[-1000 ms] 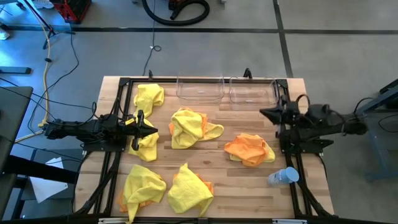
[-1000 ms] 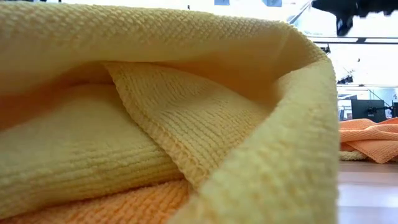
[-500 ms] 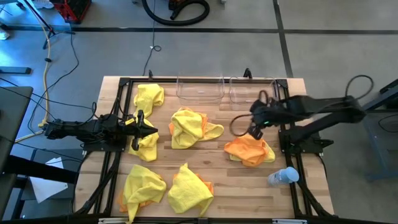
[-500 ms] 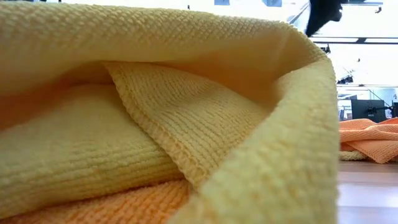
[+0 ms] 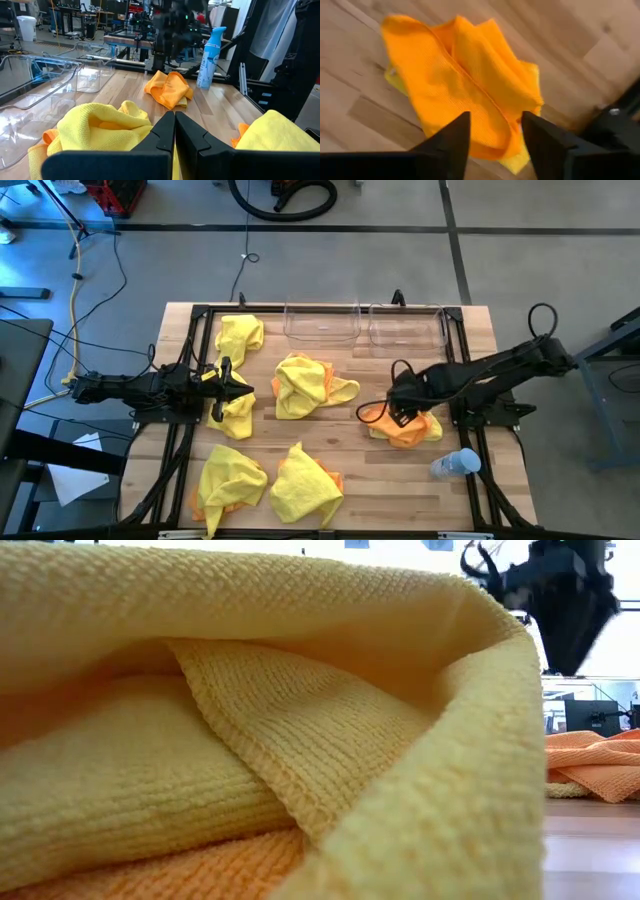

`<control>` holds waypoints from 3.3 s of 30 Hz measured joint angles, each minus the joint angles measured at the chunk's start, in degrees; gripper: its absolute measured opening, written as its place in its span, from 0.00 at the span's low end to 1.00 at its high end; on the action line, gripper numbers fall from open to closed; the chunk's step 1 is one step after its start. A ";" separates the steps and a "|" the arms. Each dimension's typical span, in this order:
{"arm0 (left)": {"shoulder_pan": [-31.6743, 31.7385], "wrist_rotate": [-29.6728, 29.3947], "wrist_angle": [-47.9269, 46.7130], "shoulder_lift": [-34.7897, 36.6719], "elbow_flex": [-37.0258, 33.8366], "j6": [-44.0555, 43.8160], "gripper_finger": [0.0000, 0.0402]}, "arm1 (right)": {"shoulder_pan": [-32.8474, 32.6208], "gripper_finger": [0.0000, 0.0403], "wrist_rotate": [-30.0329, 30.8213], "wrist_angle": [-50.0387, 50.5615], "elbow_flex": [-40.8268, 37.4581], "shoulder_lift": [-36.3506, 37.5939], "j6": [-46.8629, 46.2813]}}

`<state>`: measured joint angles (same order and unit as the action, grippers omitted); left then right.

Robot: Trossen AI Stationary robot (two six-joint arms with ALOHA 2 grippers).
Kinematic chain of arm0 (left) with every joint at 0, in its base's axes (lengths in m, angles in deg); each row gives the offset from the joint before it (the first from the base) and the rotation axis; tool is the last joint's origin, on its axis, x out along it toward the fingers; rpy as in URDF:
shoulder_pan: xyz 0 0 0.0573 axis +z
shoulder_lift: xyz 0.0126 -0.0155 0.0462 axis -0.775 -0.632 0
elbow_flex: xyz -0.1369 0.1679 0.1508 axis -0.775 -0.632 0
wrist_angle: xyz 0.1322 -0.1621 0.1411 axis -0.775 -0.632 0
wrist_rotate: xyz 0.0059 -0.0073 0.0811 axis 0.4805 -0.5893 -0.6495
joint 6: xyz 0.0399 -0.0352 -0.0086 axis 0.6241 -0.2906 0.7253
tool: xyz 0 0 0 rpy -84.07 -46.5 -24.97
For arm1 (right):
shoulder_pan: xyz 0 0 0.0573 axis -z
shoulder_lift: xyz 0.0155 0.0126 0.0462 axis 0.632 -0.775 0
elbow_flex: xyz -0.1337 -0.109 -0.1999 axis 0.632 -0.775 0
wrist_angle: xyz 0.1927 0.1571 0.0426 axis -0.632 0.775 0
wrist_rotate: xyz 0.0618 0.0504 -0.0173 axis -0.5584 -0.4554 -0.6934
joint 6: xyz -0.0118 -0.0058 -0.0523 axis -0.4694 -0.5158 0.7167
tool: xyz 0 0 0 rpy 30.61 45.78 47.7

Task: Sort microfiber towel by color & place in baskets
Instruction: Put the orange microfiber cloth into the right transparent bin

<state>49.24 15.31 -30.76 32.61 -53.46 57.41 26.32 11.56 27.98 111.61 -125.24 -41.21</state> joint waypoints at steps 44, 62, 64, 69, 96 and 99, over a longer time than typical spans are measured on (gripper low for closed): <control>0.01 0.00 -0.02 0.00 0.00 0.00 0.00 | 0.26 0.01 12.31 15.79 18.94 5.94 -1.26; 0.02 0.00 -0.02 0.00 0.01 0.00 0.00 | 37.06 0.00 16.69 7.30 29.88 5.34 41.12; 0.01 0.00 -0.02 0.00 0.00 0.00 0.00 | 40.84 0.00 13.23 4.29 27.09 5.08 45.90; 0.02 0.00 -0.02 0.00 0.01 0.00 0.00 | 47.88 0.00 10.51 -1.17 18.85 4.29 52.58; 0.02 0.02 -0.02 0.00 0.00 0.00 0.00 | 59.01 0.10 0.78 -28.38 -3.53 -17.90 38.69; 0.00 0.01 -0.01 0.00 0.01 0.00 0.00 | 59.42 0.18 -0.13 -29.79 -3.53 -19.12 38.06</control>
<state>49.24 15.32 -30.77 32.61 -53.45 57.41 85.74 11.43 -1.80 108.08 -144.36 -3.15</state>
